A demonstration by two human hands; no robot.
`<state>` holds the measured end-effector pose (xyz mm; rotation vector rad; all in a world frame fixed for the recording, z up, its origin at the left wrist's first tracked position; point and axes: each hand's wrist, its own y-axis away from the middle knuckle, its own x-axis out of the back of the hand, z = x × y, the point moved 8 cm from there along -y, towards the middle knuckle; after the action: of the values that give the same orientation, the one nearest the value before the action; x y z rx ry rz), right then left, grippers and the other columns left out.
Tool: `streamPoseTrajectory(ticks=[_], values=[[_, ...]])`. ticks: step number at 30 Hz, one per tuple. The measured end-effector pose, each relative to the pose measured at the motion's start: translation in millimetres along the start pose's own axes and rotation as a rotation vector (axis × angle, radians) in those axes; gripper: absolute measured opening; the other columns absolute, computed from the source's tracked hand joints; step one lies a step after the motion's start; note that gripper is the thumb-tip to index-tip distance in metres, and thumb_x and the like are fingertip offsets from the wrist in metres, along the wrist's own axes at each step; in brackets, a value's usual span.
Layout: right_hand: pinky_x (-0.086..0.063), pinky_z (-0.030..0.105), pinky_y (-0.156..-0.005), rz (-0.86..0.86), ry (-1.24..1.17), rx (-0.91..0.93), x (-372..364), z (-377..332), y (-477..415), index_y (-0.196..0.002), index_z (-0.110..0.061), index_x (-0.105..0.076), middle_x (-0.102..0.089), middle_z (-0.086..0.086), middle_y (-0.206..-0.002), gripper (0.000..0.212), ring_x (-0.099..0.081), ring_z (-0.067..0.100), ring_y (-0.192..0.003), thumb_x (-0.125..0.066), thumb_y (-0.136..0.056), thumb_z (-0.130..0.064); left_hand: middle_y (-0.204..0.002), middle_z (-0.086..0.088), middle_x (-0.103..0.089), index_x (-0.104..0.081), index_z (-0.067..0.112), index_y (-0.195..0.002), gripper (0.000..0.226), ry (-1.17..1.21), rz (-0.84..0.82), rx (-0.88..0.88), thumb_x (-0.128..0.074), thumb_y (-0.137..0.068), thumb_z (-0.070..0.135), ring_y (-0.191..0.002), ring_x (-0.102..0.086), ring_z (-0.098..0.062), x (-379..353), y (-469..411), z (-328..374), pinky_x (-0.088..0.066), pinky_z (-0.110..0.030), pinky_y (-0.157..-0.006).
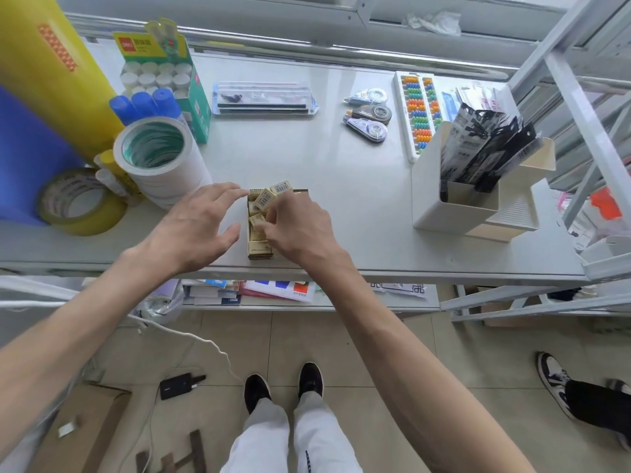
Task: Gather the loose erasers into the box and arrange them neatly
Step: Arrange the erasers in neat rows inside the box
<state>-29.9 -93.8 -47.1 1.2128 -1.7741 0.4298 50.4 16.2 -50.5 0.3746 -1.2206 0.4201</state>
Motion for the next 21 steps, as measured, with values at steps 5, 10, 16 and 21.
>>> streamPoseTrajectory(ticks=[5, 10, 16, 21], values=[[-0.035, 0.03, -0.06, -0.028, 0.061, 0.014, -5.2, -8.1, -0.4, -0.057, -0.016, -0.037, -0.043, 0.0, -0.061, 0.038, -0.05, 0.029, -0.07, -0.065, -0.081, -0.019, -0.148, -0.007, -0.043, -0.041, 0.018, -0.145, 0.059, 0.015, -0.011, 0.001, -0.06, -0.09, 0.025, -0.137, -0.038, -0.025, -0.9, 2.7, -1.5, -0.027, -0.04, -0.116], [-0.035, 0.028, -0.053, -0.038, 0.01, 0.01, 3.8, -4.2, 0.3, -0.066, -0.009, -0.059, -0.055, 0.004, -0.063, 0.017, -0.052, 0.029, -0.066, -0.064, -0.079, -0.019, -0.149, -0.006, -0.043, -0.04, 0.018, -0.144, 0.058, 0.031, -0.013, 0.007, -0.06, -0.09, 0.024, -0.137, -0.039, -0.025, 1.7, 4.1, -3.1, -0.03, -0.042, -0.115], [-0.055, 0.035, -0.064, -0.054, -0.068, 0.051, 12.2, -3.4, 2.6, -0.072, -0.011, -0.072, -0.07, 0.006, -0.077, 0.011, -0.066, 0.028, -0.075, -0.07, -0.077, -0.02, -0.149, -0.005, -0.042, -0.039, 0.019, -0.145, 0.058, 0.036, -0.019, 0.016, -0.059, -0.091, 0.025, -0.137, -0.039, -0.024, 4.2, 4.7, -5.0, -0.032, -0.042, -0.114], [-0.044, 0.034, -0.053, -0.077, -0.076, 0.051, 8.6, -4.0, 4.8, -0.062, -0.003, -0.061, -0.059, 0.007, -0.06, 0.026, -0.052, 0.03, -0.059, -0.071, -0.076, -0.023, -0.149, -0.005, -0.042, -0.038, 0.02, -0.145, 0.058, 0.035, -0.019, 0.013, -0.058, -0.091, 0.026, -0.137, -0.039, -0.024, 4.1, 6.9, -4.4, -0.032, -0.043, -0.113]])
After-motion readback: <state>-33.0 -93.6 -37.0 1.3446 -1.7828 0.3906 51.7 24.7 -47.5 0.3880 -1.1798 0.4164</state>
